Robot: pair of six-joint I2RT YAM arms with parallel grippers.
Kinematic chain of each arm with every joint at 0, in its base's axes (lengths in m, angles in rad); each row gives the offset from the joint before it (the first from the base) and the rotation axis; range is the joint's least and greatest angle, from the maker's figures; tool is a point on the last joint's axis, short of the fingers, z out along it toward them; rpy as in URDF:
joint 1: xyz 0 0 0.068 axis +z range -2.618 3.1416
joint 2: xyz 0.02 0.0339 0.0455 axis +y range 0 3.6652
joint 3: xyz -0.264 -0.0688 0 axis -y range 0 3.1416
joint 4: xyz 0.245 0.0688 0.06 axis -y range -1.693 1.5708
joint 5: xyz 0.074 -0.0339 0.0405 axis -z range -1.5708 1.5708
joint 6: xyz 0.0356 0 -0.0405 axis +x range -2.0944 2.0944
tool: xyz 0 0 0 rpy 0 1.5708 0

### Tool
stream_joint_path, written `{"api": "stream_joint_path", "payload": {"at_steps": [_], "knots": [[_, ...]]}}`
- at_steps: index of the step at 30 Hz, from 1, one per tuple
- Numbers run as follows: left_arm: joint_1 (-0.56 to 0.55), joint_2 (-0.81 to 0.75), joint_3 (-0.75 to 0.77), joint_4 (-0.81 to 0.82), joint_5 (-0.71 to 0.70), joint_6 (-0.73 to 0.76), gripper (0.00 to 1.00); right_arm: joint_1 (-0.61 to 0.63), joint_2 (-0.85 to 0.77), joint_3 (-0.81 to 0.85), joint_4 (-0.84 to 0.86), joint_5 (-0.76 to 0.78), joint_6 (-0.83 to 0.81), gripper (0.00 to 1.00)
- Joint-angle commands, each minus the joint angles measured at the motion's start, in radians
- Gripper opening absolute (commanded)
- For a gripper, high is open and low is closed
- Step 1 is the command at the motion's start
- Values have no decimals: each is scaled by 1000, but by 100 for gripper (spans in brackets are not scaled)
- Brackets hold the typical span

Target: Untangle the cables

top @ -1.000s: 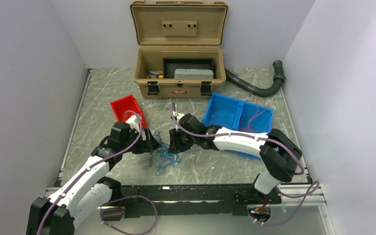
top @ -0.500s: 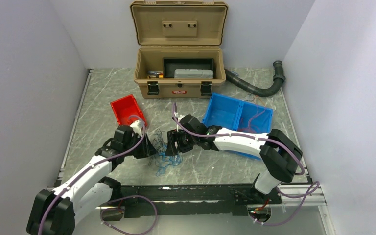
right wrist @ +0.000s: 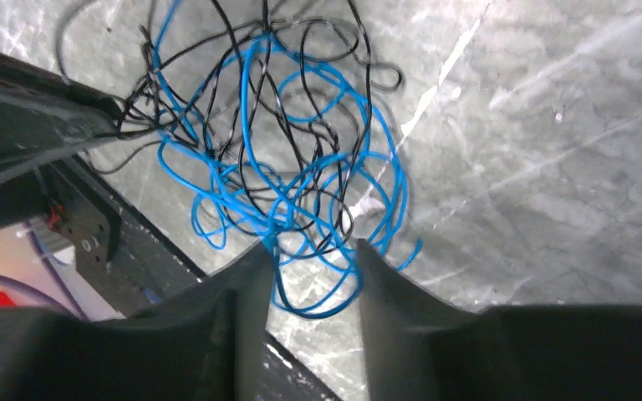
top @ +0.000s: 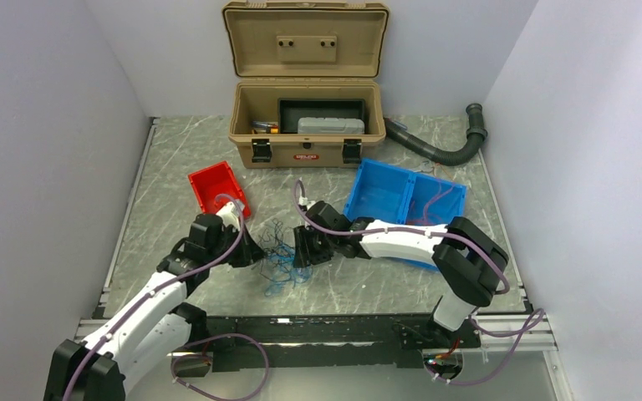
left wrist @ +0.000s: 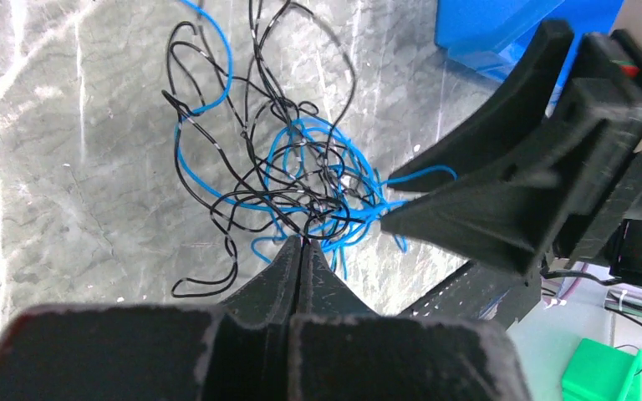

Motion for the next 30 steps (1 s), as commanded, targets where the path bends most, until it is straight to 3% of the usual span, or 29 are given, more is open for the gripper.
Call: {"api": "stream_joint_path", "payload": {"at_steps": [1,3,4,12,17,23,30], "knots": [[-3,-29,31,25,-12,-1,0,2,-73,-36,41,25,23,27],[-3,-38,41,-3,-43,8,0,0,-106,-24,5,53,13,5],[-3,-44,49,-20,-66,9,0,-1,-125,-10,-30,82,4,0],[62,-88,170,-157,-220,47,0,-90,-325,40,-262,271,-80,0],[175,-118,293,-292,-312,69,0,-231,-493,35,-358,330,-100,0],[326,-168,449,-439,-370,105,0,-379,-686,75,-462,558,-60,0],[379,-226,561,-586,-658,51,0,-481,-835,145,-490,768,-74,0]]}}
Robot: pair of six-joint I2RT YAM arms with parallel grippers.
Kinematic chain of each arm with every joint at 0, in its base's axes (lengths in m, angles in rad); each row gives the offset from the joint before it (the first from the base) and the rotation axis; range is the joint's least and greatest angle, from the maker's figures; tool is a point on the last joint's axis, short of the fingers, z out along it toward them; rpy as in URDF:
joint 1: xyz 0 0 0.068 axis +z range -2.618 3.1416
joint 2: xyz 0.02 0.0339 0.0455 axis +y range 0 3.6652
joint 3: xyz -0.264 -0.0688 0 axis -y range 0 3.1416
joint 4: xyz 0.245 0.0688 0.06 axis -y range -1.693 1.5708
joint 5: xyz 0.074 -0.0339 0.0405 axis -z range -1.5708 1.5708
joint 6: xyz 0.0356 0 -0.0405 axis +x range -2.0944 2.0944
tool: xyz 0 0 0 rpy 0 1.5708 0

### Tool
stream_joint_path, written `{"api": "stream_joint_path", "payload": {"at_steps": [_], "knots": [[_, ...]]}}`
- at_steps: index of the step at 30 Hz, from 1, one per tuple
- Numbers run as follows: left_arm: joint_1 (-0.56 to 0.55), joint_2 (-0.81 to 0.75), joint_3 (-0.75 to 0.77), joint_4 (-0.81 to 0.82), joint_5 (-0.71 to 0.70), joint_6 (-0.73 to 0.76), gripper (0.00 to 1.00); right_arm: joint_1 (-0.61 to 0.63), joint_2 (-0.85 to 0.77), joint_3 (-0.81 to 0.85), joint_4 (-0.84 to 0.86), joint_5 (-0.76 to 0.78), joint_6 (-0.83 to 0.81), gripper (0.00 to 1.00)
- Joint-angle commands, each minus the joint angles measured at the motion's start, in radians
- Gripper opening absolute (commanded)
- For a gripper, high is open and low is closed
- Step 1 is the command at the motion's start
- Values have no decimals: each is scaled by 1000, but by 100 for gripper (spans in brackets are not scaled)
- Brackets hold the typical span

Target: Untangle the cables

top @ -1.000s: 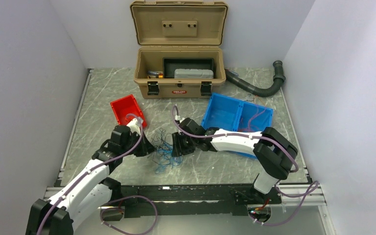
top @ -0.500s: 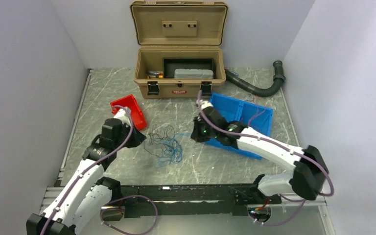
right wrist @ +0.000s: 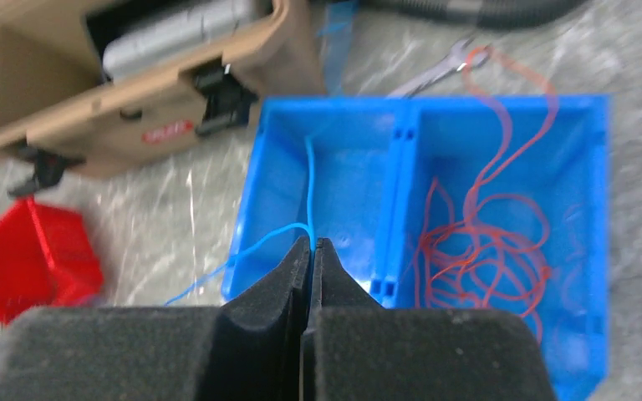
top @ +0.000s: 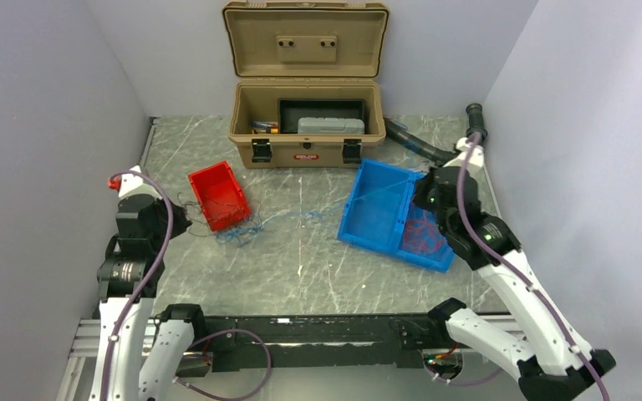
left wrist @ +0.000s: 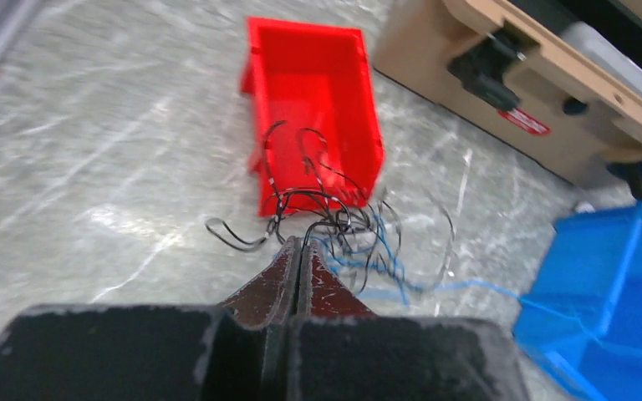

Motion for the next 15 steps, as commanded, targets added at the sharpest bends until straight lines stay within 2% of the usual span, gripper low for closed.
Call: {"api": "stream_joint_path", "payload": {"at_steps": [1,3,5,9,13,15], "knots": [[12,-46,72,-123,-222,-38,0,-31,-81,61,-15,159,-27,0],[12,-67,72,-93,-179,-6,0,-31,-96,68,21,68,-78,0],[12,-93,53,-33,-51,33,0,-32,-87,75,61,-85,-140,0],[12,-115,-3,66,155,87,0,-30,-55,120,61,-187,-161,0],[12,-76,-53,154,467,128,0,-29,-3,179,93,-503,-232,0],[12,-43,-70,184,559,128,0,-26,32,193,101,-666,-238,0]]}}
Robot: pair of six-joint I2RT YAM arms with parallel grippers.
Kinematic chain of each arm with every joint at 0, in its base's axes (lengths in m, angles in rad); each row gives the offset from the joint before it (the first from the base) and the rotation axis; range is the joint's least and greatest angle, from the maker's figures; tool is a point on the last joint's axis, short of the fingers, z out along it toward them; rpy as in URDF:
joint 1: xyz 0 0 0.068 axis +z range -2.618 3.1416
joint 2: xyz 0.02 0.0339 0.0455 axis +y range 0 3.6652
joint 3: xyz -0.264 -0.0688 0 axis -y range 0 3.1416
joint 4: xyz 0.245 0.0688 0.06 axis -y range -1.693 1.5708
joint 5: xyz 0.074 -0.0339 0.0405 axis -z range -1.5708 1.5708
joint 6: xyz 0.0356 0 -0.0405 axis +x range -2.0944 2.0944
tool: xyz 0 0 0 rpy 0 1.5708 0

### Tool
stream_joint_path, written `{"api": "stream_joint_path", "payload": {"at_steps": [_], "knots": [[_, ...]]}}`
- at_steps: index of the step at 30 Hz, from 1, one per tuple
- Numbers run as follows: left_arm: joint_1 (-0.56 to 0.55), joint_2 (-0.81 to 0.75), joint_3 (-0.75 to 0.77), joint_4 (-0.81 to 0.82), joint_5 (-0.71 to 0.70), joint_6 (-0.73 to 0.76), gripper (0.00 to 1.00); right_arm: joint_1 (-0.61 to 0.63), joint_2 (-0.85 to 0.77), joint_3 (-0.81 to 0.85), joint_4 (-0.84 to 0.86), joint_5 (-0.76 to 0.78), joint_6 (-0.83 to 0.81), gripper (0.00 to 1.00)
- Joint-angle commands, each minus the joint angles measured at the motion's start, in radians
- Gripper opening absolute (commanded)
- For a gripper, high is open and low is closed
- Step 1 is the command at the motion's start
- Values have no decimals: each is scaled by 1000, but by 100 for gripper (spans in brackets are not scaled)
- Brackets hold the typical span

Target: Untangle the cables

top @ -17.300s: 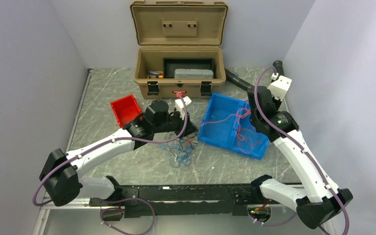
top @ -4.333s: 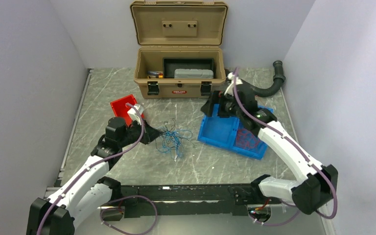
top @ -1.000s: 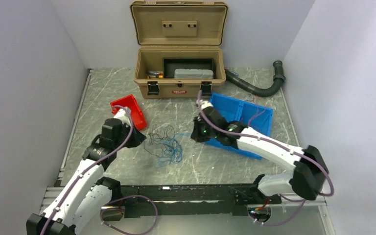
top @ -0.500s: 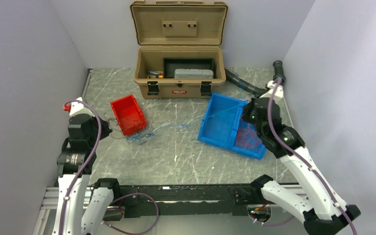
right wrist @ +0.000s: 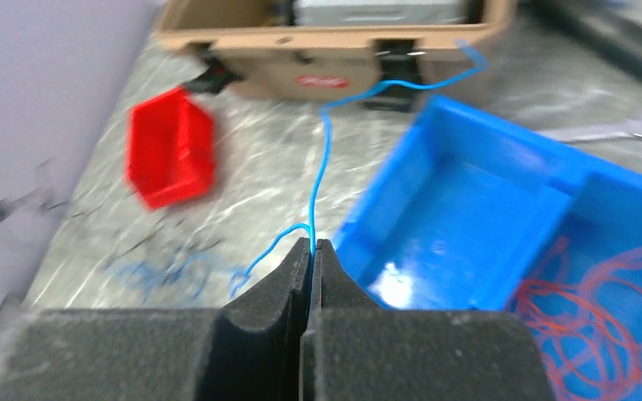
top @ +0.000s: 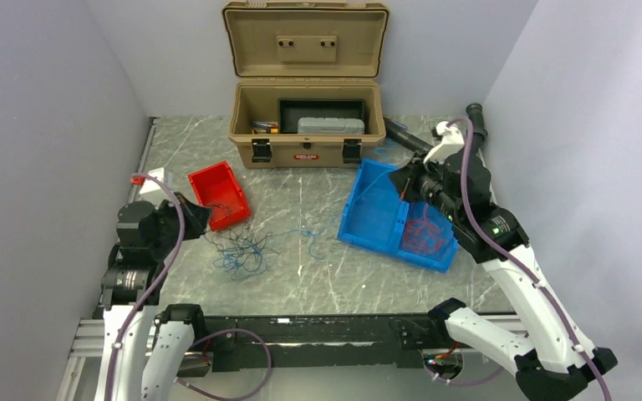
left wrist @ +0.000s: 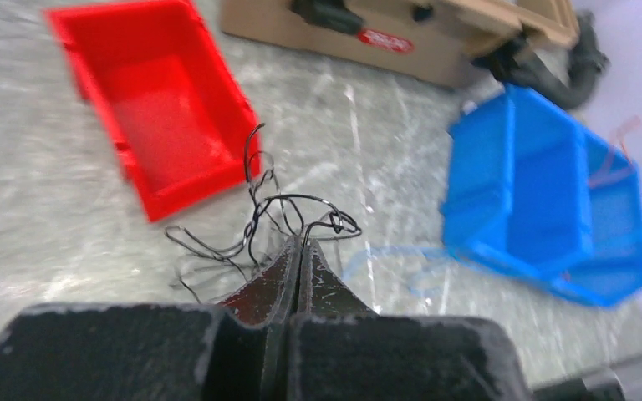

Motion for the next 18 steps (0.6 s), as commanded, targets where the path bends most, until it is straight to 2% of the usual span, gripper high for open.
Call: {"api": "stream_joint_path", "payload": {"at_steps": [1,3,6,7,11,13,15,18], "knots": [[4,62,-37,129,338,43,0,13,62,73,70,-450,-78,0],[4,93,-34,110,342,57,0,52,96,77,50,-495,-72,0],[4,109,-32,94,344,86,2,157,131,71,-8,-368,-87,0],[4,114,-33,94,353,95,8,187,142,67,-33,-315,-82,0],[-22,142,-29,99,377,134,57,215,164,38,-117,-231,-46,0],[-64,162,-28,109,365,145,77,216,151,16,-144,-186,-25,0],[-148,190,-20,110,303,149,86,215,127,-3,-155,-140,-4,0],[-286,252,5,115,171,132,90,215,93,10,-166,-51,16,0]]}}
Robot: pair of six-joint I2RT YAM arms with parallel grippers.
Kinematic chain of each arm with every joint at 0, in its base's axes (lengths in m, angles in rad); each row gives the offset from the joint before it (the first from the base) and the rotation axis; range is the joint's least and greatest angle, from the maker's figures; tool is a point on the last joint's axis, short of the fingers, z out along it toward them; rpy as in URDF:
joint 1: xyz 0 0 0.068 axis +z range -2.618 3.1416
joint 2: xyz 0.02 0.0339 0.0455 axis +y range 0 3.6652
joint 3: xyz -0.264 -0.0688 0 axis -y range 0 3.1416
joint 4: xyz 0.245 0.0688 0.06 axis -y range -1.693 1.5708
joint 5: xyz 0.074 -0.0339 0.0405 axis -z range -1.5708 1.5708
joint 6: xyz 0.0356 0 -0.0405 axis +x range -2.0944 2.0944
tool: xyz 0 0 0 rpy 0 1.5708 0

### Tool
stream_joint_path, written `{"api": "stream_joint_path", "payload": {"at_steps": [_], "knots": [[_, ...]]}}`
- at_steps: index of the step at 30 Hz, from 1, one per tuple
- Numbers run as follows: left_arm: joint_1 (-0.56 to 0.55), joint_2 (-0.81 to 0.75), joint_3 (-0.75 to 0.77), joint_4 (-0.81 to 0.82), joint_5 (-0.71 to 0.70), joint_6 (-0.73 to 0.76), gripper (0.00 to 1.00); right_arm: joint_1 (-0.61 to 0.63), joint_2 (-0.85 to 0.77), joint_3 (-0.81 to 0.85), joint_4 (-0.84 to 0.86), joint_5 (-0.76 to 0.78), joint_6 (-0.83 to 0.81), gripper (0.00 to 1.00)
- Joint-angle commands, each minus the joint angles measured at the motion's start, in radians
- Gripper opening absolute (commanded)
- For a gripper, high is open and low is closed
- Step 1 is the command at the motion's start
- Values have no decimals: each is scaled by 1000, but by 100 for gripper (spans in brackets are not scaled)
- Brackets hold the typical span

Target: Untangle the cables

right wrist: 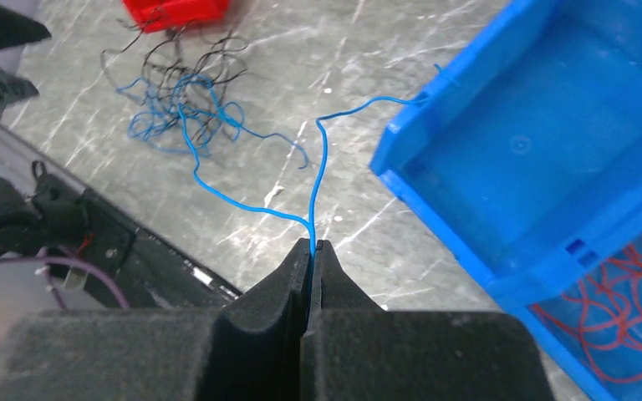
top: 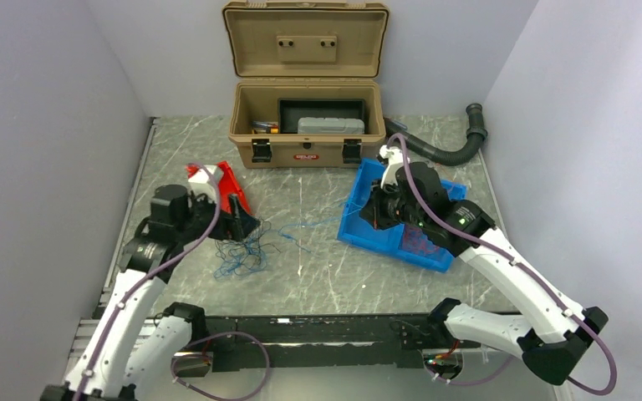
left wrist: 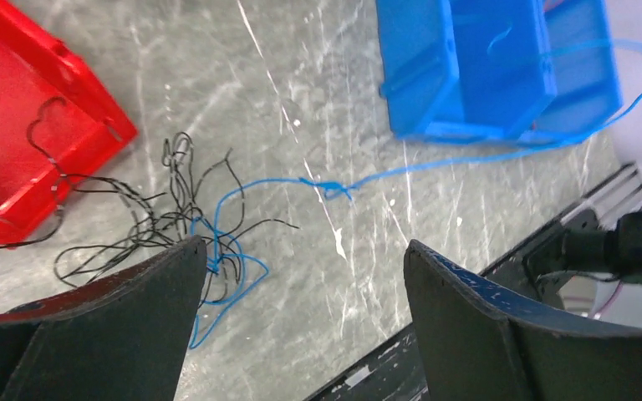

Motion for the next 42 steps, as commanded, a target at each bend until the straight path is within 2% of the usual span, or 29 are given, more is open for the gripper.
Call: {"api": "stream_joint_path", "payload": {"at_steps": [1,6,10,14,17,18,22,26,30,36,38,39,41,42], "knots": [[-171,87,49,49,-153,-8,90,-2,-70,30,-39,168,49,0],[-254,246,29,124,-207,-158,88,-2,-96,94,-31,174,29,0],[-255,338,-4,189,-243,-383,90,-2,-95,106,-28,158,31,0],[-254,334,-91,313,-250,-650,93,-2,-115,76,-8,160,39,0],[-254,311,-187,487,-220,-810,97,-3,-126,61,-1,166,44,0],[-254,313,-197,495,-220,-839,97,-1,-128,56,2,159,45,0],[-270,333,-168,421,-274,-924,94,-2,-145,33,17,155,45,0],[-287,365,-133,318,-356,-987,83,-2,-163,18,28,162,46,0],[-287,416,-112,244,-335,-1097,72,-2,-165,15,28,167,45,0],[-287,501,-95,252,-312,-1134,67,-2,-167,17,39,167,44,0],[-287,530,-101,288,-298,-1146,58,-1,-167,18,36,169,44,0],[-287,546,-100,300,-294,-1146,49,-2,-168,20,34,174,45,0],[-287,572,-95,304,-299,-1137,17,-3,-176,21,26,196,49,0],[-284,579,-90,294,-310,-1118,6,-3,-183,24,17,217,55,0]]}}
